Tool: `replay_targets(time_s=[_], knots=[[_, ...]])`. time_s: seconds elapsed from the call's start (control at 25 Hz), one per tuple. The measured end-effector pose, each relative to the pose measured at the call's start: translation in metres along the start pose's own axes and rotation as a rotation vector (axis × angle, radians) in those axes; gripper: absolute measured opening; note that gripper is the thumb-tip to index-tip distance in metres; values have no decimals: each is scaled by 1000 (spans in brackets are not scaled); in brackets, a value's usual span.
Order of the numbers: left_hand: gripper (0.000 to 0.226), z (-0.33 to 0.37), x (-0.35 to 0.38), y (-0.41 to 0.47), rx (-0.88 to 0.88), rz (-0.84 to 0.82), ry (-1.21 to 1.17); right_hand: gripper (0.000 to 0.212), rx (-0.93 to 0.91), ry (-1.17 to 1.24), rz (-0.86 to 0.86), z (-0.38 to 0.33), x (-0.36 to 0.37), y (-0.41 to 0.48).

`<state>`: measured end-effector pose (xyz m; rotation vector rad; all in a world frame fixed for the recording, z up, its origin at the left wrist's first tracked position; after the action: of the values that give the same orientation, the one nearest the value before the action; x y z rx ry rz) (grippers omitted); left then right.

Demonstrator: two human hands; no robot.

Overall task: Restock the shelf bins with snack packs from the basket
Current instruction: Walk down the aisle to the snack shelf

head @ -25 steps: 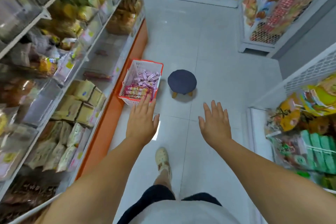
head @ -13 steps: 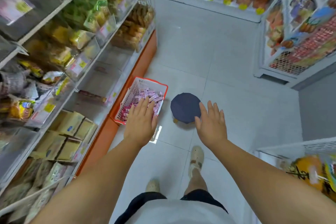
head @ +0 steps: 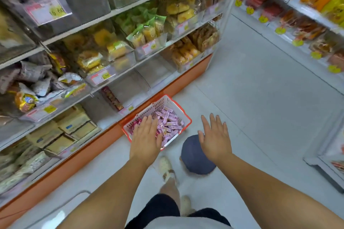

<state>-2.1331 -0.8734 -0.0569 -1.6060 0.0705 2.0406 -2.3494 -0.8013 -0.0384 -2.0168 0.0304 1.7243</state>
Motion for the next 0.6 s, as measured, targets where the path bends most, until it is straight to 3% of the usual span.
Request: replay_targets(time_s=[0.32, 0.6], knots=[[58, -10, -3, 104, -108, -41, -6, 55, -201, -31, -115, -29, -8, 131], [59, -22, 38, 146, -465, -76, -111, 58, -447, -228, -299, -37, 5, 243]])
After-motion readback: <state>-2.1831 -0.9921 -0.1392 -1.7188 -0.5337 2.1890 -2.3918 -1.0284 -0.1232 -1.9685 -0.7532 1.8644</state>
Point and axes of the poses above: each hand's wrist, its own y-axis towards the middle knuckle, its own x-axis out of the palm, z = x × y, the point moved 2 cm from there along y, towards the middle knuckle, and after that the axes turned 6 degrees about -z, right-handed, at the moved point
